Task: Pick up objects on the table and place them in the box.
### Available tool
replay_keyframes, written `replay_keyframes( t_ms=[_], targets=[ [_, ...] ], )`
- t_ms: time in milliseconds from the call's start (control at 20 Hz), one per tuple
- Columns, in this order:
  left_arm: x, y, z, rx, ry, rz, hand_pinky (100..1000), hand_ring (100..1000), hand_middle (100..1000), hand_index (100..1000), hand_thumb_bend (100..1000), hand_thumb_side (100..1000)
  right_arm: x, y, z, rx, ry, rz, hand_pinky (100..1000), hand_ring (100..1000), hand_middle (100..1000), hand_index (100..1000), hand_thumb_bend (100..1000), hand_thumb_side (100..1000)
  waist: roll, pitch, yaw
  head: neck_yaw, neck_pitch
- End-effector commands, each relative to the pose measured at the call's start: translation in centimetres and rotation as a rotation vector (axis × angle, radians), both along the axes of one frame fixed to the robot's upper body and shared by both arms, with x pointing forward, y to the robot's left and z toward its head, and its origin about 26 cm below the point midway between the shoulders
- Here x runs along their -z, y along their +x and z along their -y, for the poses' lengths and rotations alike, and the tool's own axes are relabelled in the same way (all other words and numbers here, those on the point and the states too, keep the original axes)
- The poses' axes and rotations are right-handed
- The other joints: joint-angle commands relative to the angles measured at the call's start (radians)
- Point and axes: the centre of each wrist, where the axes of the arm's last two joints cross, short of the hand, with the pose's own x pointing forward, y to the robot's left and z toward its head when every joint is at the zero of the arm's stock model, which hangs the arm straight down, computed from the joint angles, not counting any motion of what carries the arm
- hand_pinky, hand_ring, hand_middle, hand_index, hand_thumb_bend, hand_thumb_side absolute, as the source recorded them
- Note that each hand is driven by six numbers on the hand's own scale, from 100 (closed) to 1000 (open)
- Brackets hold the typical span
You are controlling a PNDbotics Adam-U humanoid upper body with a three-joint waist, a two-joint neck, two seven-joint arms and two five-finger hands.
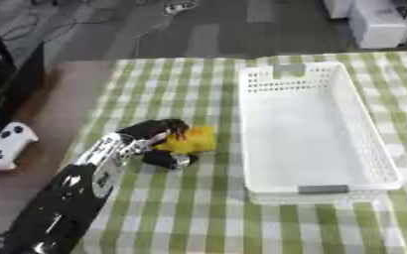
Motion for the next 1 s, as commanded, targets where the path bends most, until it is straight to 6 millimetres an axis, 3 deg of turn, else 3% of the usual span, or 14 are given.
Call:
replay_keyframes(
  t_ms=[50, 550, 600, 650, 700, 800, 850, 900, 950, 1000],
  targets=[
    [-0.6, 0.5, -0.6, -0.013, 0.018, 0.029, 1000, 1000, 1000, 995, 383, 837, -0.9, 0.0, -0.1, -0.005, 0.011, 0.038, 325, 507, 538, 638, 100, 796, -0.007, -0.007, -0.001, 0.010, 0.001],
    [0.7, 0.6, -1.4, -0.041, 0.039, 0.030, 1000, 950, 1000, 975, 381, 803, -1.1, 0.0, -0.3, -0.011, 0.017, 0.044, 325, 506, 538, 637, 100, 796, -0.009, -0.002, -0.010, 0.012, 0.005],
    [0.9, 0.6, -1.5, -0.048, 0.042, 0.030, 896, 862, 982, 950, 375, 762, -1.1, 0.0, -0.3, -0.012, 0.019, 0.046, 325, 506, 538, 637, 100, 796, -0.009, -0.001, -0.013, 0.012, 0.004],
    [1.2, 0.6, -1.6, -0.055, 0.046, 0.035, 961, 900, 1000, 965, 378, 782, -1.2, 0.0, -0.4, -0.013, 0.021, 0.047, 325, 506, 538, 637, 100, 796, -0.010, 0.000, -0.014, 0.013, 0.004],
    [1.4, 0.6, -1.7, -0.065, 0.044, 0.044, 451, 593, 813, 851, 264, 604, -1.2, 0.1, -0.4, -0.015, 0.022, 0.048, 326, 506, 538, 637, 100, 795, -0.010, 0.001, -0.016, 0.013, 0.003],
    [1.8, 0.6, -1.8, -0.097, 0.020, 0.077, 343, 525, 761, 814, 188, 559, -1.3, 0.1, -0.5, -0.017, 0.025, 0.051, 326, 506, 538, 637, 100, 795, -0.011, 0.002, -0.020, 0.014, 0.001],
    [2.1, 0.5, -1.8, -0.109, 0.008, 0.088, 211, 447, 681, 756, 100, 520, -1.3, 0.1, -0.5, -0.018, 0.026, 0.051, 326, 505, 537, 636, 100, 795, -0.011, 0.002, -0.021, 0.015, 0.000],
    [2.2, 0.5, -1.9, -0.130, -0.020, 0.109, 100, 195, 434, 545, 100, 556, -1.3, 0.1, -0.5, -0.018, 0.027, 0.052, 326, 505, 537, 636, 100, 796, -0.011, 0.002, -0.022, 0.015, 0.000],
    [2.3, 0.5, -1.9, -0.148, -0.051, 0.132, 100, 239, 479, 582, 100, 563, -1.4, 0.1, -0.5, -0.019, 0.028, 0.053, 326, 505, 537, 636, 100, 796, -0.011, 0.003, -0.023, 0.016, 0.000],
    [2.4, 0.5, -1.9, -0.157, -0.074, 0.152, 100, 100, 277, 420, 100, 515, -1.4, 0.1, -0.5, -0.019, 0.028, 0.053, 326, 505, 537, 636, 100, 796, -0.010, 0.003, -0.023, 0.016, 0.000]
  ],
)
